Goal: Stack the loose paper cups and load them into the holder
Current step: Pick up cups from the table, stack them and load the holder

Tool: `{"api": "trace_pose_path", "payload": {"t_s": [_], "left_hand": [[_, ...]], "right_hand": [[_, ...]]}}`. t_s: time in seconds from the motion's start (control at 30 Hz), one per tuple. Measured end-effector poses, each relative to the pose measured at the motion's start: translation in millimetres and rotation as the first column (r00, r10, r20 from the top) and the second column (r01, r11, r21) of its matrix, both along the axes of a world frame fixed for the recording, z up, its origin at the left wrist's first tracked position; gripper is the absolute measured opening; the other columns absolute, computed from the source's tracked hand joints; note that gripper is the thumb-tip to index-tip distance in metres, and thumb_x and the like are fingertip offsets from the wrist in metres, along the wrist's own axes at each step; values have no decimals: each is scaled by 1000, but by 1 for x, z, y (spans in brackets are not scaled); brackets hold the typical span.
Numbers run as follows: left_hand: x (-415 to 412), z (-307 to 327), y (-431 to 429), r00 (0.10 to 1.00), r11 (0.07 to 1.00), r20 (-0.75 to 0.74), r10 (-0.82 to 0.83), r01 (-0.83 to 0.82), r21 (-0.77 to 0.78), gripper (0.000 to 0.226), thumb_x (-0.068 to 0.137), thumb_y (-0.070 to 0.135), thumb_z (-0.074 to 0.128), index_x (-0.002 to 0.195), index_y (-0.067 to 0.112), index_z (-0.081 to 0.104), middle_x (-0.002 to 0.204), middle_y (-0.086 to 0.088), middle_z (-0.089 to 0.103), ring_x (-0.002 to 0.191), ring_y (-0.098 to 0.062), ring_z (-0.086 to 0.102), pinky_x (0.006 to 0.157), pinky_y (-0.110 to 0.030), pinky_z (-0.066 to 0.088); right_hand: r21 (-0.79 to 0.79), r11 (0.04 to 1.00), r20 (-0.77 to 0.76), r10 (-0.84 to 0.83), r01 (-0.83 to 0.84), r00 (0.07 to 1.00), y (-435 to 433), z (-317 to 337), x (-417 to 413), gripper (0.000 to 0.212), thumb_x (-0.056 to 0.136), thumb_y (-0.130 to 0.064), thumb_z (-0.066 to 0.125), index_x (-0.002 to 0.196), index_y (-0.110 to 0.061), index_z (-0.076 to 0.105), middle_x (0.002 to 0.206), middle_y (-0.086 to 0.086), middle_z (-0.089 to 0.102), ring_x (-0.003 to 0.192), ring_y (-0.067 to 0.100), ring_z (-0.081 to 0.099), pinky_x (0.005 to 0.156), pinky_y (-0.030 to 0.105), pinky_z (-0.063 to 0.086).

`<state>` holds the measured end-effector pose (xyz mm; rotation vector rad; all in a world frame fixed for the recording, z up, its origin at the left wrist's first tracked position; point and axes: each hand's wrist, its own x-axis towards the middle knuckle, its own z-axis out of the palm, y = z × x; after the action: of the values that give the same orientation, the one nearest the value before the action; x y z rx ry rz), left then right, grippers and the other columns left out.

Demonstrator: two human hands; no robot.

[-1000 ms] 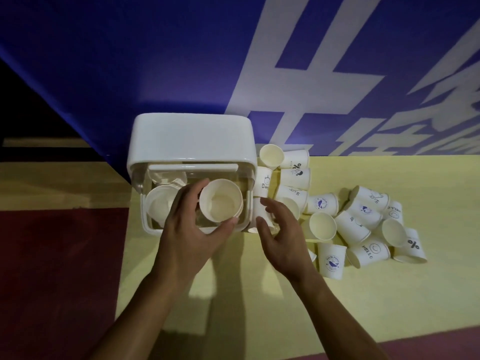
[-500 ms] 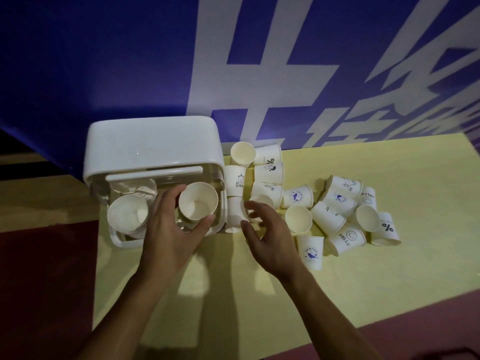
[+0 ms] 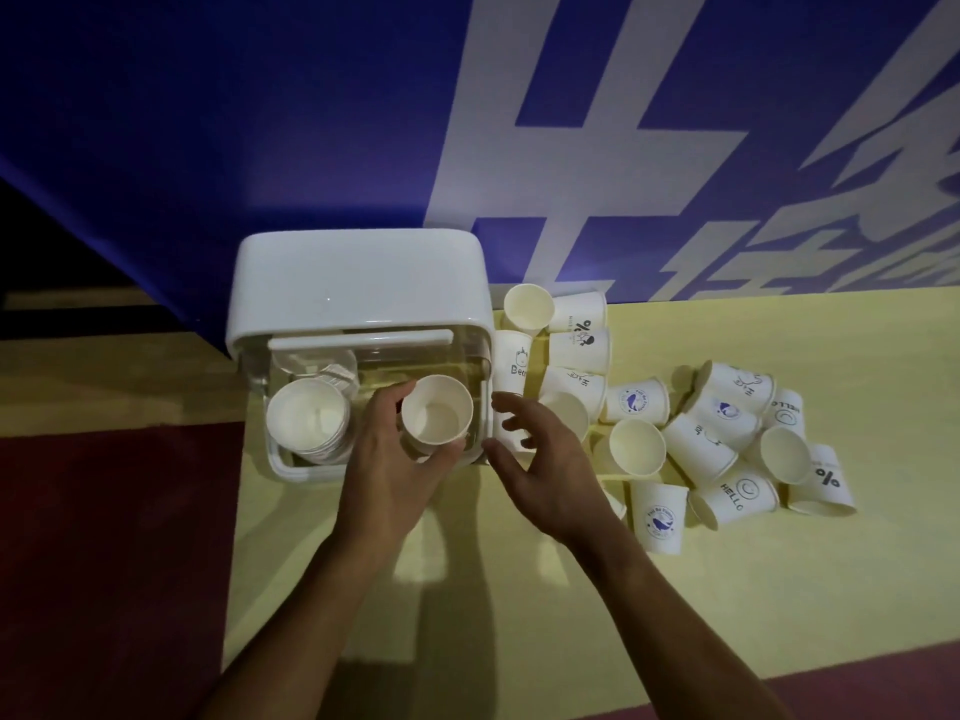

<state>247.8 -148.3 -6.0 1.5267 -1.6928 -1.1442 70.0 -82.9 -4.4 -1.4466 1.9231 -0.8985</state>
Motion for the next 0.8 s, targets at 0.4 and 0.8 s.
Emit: {"api": "trace_pose_path", "payload": {"t_s": [0.4,0.8], "left_hand": [[26,-24,7,983,988,129,-133,122,92,85,76,59,80,146,36,38,143,13,55,132,-10,54,101,-47,53],[19,-40,-22,976,989,180,-122,105,102,59,89,30,77,140,27,48,128,3,68,118,-18,66,97,-48,55]], "right_hand": [[196,970,-75,160,-142,984,-33,-23,16,72,80,-57,75,143,-36,47,123,-9,68,95,16,67,78,35,56],[114,989,-215,118,-96,969,-49,-31,26,69,89,-58,71,148,-30,46,122,-3,72,107,25,67,78,35,54]]}}
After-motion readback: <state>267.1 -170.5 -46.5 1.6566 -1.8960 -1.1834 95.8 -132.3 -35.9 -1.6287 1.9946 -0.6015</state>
